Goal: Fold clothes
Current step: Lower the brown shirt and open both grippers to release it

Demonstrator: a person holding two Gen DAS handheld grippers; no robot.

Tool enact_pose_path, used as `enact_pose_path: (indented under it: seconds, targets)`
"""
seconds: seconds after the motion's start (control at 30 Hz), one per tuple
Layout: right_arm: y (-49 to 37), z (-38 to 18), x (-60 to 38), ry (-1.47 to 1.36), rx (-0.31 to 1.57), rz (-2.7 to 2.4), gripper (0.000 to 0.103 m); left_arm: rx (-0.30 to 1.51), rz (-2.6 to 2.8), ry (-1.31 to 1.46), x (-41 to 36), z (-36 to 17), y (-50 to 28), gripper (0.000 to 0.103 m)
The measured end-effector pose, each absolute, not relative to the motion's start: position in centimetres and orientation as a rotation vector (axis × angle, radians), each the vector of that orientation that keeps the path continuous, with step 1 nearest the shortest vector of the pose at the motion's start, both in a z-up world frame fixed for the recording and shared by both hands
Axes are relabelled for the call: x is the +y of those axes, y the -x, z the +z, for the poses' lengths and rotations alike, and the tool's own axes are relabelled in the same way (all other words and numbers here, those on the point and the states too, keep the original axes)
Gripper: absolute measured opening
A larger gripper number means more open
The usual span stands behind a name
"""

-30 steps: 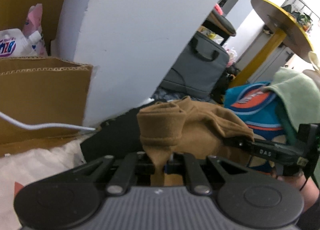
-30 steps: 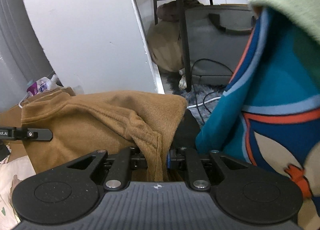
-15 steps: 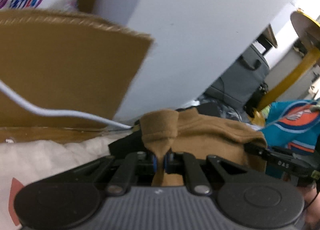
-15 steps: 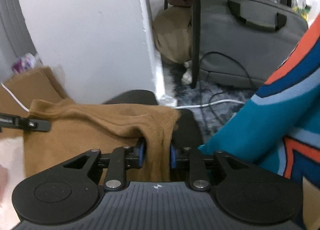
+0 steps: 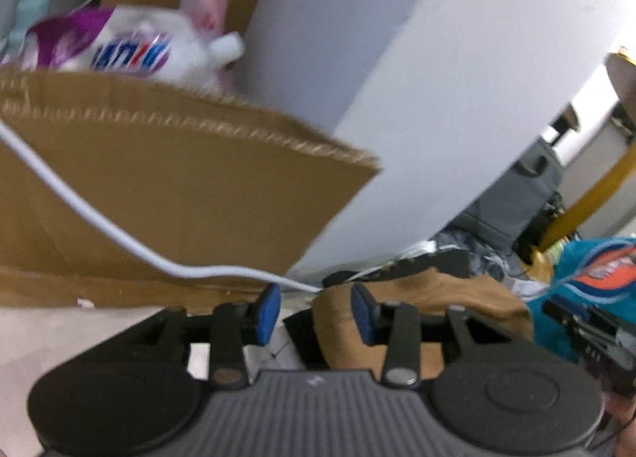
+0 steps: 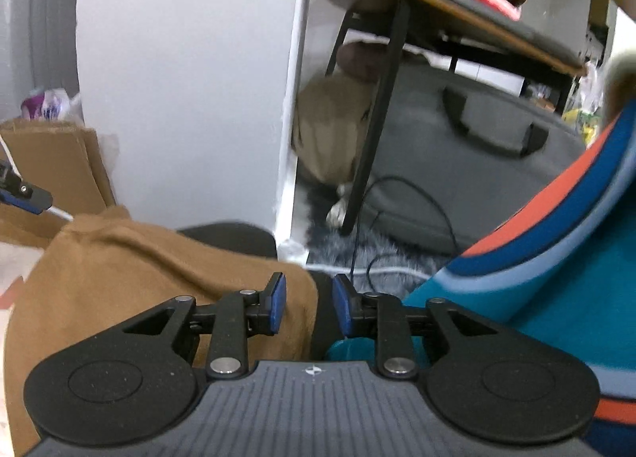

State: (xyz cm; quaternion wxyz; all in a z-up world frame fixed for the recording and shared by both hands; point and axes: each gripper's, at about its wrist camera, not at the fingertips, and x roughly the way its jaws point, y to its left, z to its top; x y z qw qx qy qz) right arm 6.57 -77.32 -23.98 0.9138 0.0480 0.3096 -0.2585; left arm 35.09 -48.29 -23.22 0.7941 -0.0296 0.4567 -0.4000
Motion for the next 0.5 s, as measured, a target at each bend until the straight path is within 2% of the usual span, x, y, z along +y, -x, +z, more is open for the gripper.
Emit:
enact_pose_path:
  seconds: [0.07, 0.1, 0.27, 0.5]
  targets:
    - [-5.8, -23.3, -77.2, -0.152, 0.605, -0.522, 0.03, 0.983, -0.887, 0.056, -48.3, -22.6, -34.2, 0.041]
    - [-5.5, -23.2, -77.1, -0.177, 0.596, -0.514, 0.026, 0.987, -0.904, 0.045, -48.5, -22.5, -33.6, 0.041]
    - [-5.3, -25.9, -76.3, -0.29, 0.641, -0.48, 0.017, 1.008, -0.969, 0.013, -48.6, -23.1, -30.6, 0.04]
    - [-7.1, -28.4, -77.4, -0.345, 0.663, -0.52, 0.016, 1.044, -1.011, -0.043, -49.4, -25.1, -28.4, 0.039]
